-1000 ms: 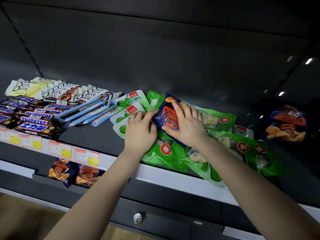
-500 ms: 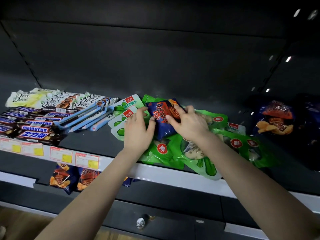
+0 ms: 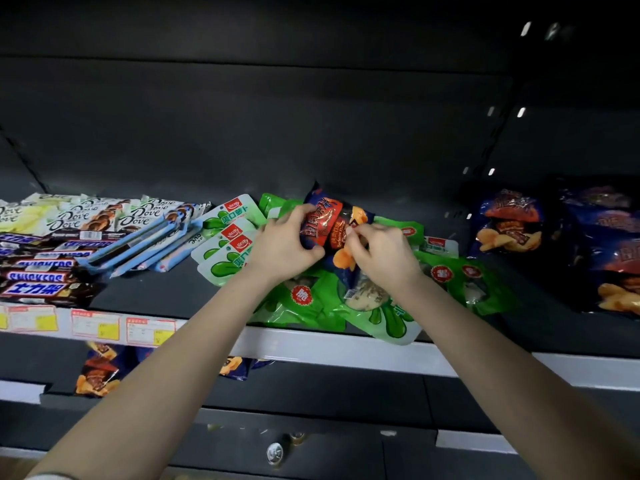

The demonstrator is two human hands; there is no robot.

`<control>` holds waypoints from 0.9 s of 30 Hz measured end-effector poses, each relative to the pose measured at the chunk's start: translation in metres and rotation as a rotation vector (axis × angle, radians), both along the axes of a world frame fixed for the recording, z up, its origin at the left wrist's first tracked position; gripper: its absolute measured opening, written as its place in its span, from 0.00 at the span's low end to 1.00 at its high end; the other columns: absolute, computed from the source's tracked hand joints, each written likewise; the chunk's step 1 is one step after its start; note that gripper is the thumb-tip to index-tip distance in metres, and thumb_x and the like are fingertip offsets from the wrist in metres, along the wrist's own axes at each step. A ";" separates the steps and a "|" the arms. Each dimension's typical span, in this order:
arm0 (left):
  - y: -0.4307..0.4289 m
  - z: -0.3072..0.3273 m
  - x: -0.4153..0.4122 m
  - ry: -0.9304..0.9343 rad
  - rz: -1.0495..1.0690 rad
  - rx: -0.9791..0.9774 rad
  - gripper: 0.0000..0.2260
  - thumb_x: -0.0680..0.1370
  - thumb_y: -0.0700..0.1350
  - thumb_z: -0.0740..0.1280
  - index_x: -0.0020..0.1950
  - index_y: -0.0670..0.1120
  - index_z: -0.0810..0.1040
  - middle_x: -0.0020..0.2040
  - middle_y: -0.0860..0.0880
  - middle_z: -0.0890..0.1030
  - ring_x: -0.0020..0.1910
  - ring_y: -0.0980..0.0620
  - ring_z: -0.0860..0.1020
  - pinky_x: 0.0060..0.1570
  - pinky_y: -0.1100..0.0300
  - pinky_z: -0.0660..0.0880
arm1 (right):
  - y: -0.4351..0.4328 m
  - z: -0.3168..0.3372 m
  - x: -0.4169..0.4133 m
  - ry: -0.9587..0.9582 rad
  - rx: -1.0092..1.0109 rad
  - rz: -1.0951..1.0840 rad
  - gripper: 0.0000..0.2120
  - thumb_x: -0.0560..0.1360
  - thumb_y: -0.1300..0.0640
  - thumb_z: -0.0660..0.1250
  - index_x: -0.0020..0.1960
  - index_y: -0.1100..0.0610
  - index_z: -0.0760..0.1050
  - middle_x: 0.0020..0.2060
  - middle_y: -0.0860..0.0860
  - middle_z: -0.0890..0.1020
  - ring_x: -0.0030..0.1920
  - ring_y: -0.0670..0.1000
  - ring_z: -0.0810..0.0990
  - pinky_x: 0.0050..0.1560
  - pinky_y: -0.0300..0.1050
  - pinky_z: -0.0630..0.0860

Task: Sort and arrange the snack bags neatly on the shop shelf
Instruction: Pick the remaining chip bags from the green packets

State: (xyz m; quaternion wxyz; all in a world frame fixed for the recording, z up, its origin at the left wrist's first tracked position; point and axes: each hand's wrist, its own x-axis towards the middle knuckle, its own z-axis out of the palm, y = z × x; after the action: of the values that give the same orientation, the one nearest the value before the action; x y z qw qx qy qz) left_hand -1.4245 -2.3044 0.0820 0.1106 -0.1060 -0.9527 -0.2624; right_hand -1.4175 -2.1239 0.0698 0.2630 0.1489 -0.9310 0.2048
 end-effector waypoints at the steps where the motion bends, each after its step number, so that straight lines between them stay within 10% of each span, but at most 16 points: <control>1: 0.003 0.001 -0.001 -0.002 -0.020 -0.009 0.29 0.69 0.49 0.68 0.69 0.55 0.63 0.60 0.46 0.77 0.58 0.40 0.73 0.62 0.46 0.68 | 0.004 0.000 0.004 0.035 0.018 0.007 0.18 0.79 0.50 0.59 0.43 0.62 0.80 0.34 0.59 0.80 0.33 0.59 0.79 0.33 0.46 0.74; 6: 0.010 0.006 -0.009 -0.018 -0.051 -0.111 0.33 0.69 0.38 0.63 0.71 0.59 0.62 0.66 0.47 0.74 0.62 0.39 0.70 0.65 0.44 0.65 | 0.019 0.007 0.013 0.309 0.069 -0.074 0.13 0.75 0.54 0.60 0.41 0.58 0.81 0.35 0.52 0.80 0.33 0.54 0.79 0.28 0.42 0.72; 9: 0.014 0.004 -0.015 -0.030 -0.104 -0.165 0.33 0.69 0.35 0.60 0.71 0.61 0.64 0.71 0.53 0.69 0.66 0.41 0.68 0.67 0.45 0.63 | 0.027 0.014 0.006 0.135 0.139 -0.004 0.22 0.69 0.59 0.63 0.63 0.54 0.74 0.58 0.54 0.75 0.56 0.56 0.73 0.51 0.53 0.75; 12: 0.013 -0.001 -0.017 0.021 -0.120 -0.154 0.32 0.71 0.33 0.57 0.70 0.60 0.66 0.72 0.55 0.68 0.68 0.44 0.67 0.67 0.44 0.62 | 0.030 0.015 0.003 -0.171 0.282 0.115 0.40 0.66 0.59 0.64 0.75 0.44 0.52 0.74 0.51 0.54 0.72 0.57 0.54 0.69 0.60 0.56; 16: 0.006 -0.010 -0.014 0.059 0.012 -0.016 0.24 0.77 0.37 0.57 0.71 0.55 0.66 0.69 0.46 0.71 0.65 0.39 0.67 0.66 0.44 0.64 | 0.023 0.000 0.000 -0.359 0.351 0.122 0.43 0.70 0.50 0.64 0.74 0.38 0.40 0.76 0.45 0.42 0.74 0.60 0.54 0.63 0.60 0.67; 21: -0.009 -0.015 -0.010 0.031 0.108 0.043 0.22 0.78 0.39 0.57 0.72 0.48 0.63 0.70 0.41 0.69 0.64 0.36 0.68 0.65 0.46 0.64 | 0.015 -0.008 -0.003 -0.319 0.336 0.105 0.43 0.69 0.36 0.63 0.74 0.38 0.40 0.75 0.50 0.51 0.68 0.60 0.67 0.63 0.58 0.68; 27: -0.016 -0.013 -0.005 -0.021 0.104 0.191 0.21 0.79 0.40 0.57 0.72 0.48 0.61 0.62 0.37 0.74 0.58 0.36 0.73 0.58 0.50 0.70 | 0.008 0.004 -0.017 -0.323 0.439 0.143 0.54 0.62 0.32 0.70 0.73 0.36 0.35 0.75 0.44 0.36 0.75 0.61 0.43 0.70 0.65 0.50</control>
State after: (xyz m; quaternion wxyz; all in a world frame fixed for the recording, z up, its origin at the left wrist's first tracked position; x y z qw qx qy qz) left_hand -1.4293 -2.3199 0.0686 0.1237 -0.0426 -0.9287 -0.3469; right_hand -1.4348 -2.1157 0.0742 0.0578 0.2330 -0.9700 0.0372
